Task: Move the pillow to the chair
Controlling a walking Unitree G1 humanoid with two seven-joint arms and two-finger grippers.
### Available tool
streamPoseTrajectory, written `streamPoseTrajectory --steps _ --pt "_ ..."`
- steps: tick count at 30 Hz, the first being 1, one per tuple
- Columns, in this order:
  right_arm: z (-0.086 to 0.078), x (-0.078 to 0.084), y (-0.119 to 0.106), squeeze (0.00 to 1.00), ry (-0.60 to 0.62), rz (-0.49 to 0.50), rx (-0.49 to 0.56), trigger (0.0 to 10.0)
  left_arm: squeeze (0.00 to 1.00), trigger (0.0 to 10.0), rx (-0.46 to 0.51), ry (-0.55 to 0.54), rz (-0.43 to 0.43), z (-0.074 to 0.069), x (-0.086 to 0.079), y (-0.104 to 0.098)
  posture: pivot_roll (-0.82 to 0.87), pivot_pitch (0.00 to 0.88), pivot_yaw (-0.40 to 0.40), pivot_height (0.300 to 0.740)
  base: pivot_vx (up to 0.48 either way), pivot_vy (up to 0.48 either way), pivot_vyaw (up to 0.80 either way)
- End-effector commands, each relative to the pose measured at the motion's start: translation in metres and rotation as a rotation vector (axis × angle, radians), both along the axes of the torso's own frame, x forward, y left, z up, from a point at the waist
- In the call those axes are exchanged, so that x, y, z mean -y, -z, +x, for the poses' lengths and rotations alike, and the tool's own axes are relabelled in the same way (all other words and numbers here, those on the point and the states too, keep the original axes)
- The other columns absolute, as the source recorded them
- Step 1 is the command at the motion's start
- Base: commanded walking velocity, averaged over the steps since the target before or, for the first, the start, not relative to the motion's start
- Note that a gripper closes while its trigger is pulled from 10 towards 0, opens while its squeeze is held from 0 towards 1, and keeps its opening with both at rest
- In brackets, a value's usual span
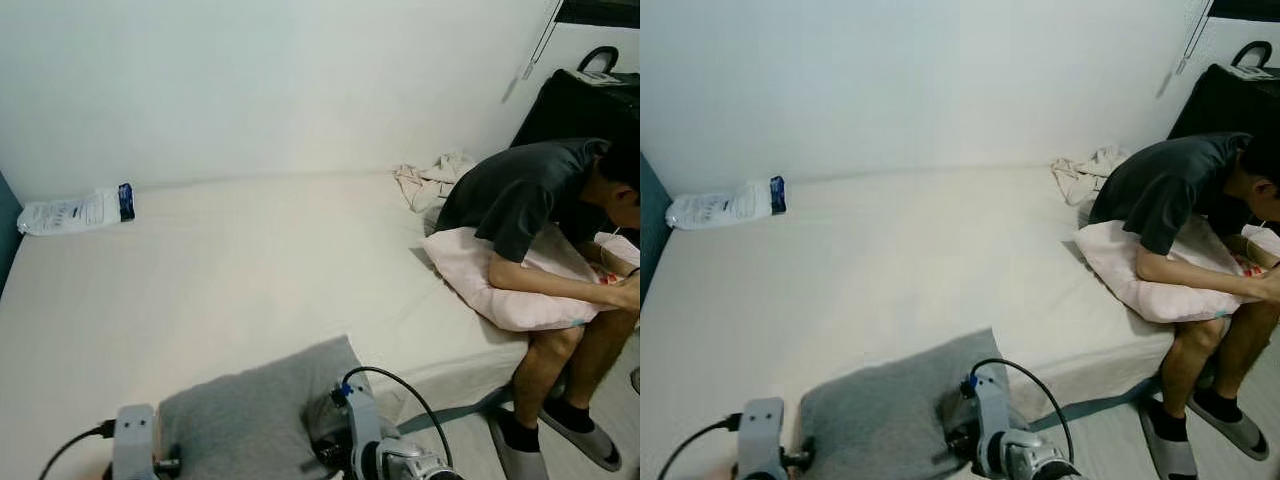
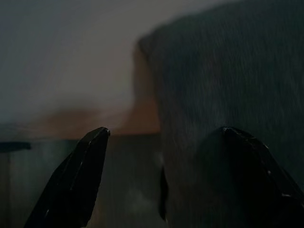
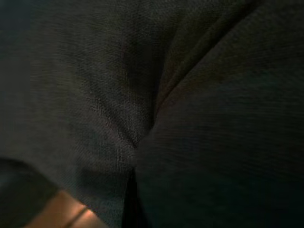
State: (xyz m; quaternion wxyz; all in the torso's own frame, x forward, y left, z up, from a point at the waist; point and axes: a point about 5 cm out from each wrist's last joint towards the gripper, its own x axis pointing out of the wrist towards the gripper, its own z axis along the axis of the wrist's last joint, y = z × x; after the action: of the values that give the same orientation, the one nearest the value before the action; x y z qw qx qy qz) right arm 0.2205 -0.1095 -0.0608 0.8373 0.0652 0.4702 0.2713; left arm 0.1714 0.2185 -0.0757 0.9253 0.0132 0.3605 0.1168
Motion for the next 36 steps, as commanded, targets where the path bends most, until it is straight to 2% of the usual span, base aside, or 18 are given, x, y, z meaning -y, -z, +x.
streamPoseTrajectory --steps 1,4,6,7,11,12,15,17,20,25,28,36 --pt "-0.011 0.011 0.009 0.00 -0.009 -0.085 -0.047 10.0 0.00 10.0 -0.074 0.033 -0.012 -0.011 0.007 0.008 0.03 0.038 -0.107 0.740 0.000 0.000 0.00" --pt "-0.024 0.020 0.017 0.00 0.013 -0.142 -0.085 10.0 0.00 10.0 -0.134 0.056 -0.043 -0.020 0.020 0.016 0.04 0.039 -0.105 0.740 0.000 0.000 0.00" --pt "-0.027 0.021 0.018 0.00 0.009 -0.153 -0.093 10.0 0.00 10.0 -0.140 0.065 -0.049 -0.021 0.023 0.017 0.04 0.039 -0.105 0.740 0.000 0.000 0.00" --pt "-0.038 0.026 0.024 0.00 -0.017 -0.189 -0.124 10.0 0.00 10.0 -0.159 0.081 -0.071 -0.024 0.031 0.019 0.05 0.038 -0.108 0.740 0.000 0.000 0.00" --pt "-0.048 0.030 0.029 0.00 -0.057 -0.221 -0.152 10.0 0.00 10.0 -0.173 0.099 -0.093 -0.026 0.040 0.021 0.05 0.035 -0.108 0.740 0.000 0.000 0.00" --pt "-0.052 0.033 0.030 0.00 -0.088 -0.254 -0.162 10.0 0.00 10.0 -0.179 0.116 -0.097 -0.026 0.043 0.022 0.06 0.033 -0.109 0.740 0.000 0.000 0.00" --pt "-0.056 0.040 0.032 0.00 -0.123 -0.313 -0.181 10.0 0.00 10.0 -0.186 0.124 -0.104 -0.025 0.045 0.022 0.07 0.031 -0.112 0.740 0.000 0.000 0.00" --pt "-0.064 0.048 0.035 0.00 -0.157 -0.379 -0.234 10.0 0.00 10.0 -0.194 0.102 -0.140 -0.026 0.044 0.023 0.07 0.031 -0.111 0.740 0.000 0.000 0.00" --pt "-0.071 0.054 0.037 0.00 -0.180 -0.419 -0.280 10.0 0.00 10.0 -0.203 0.110 -0.167 -0.027 0.045 0.023 0.07 0.034 -0.109 0.740 0.000 0.000 0.00" --pt "-0.072 0.053 0.038 0.00 -0.141 -0.412 -0.285 10.0 0.00 10.0 -0.208 0.120 -0.170 -0.029 0.045 0.024 0.07 0.040 -0.105 0.740 0.000 0.000 0.00" --pt "-0.060 0.045 0.035 0.00 -0.074 -0.368 -0.211 10.0 0.00 10.0 -0.215 0.133 -0.168 -0.030 0.045 0.024 0.07 0.051 -0.102 0.740 0.000 0.000 0.00" --pt "-0.058 0.040 0.034 0.00 -0.105 -0.362 -0.196 10.0 0.00 10.0 -0.222 0.146 -0.167 -0.031 0.045 0.025 0.07 0.056 -0.101 0.740 0.000 0.000 0.78"
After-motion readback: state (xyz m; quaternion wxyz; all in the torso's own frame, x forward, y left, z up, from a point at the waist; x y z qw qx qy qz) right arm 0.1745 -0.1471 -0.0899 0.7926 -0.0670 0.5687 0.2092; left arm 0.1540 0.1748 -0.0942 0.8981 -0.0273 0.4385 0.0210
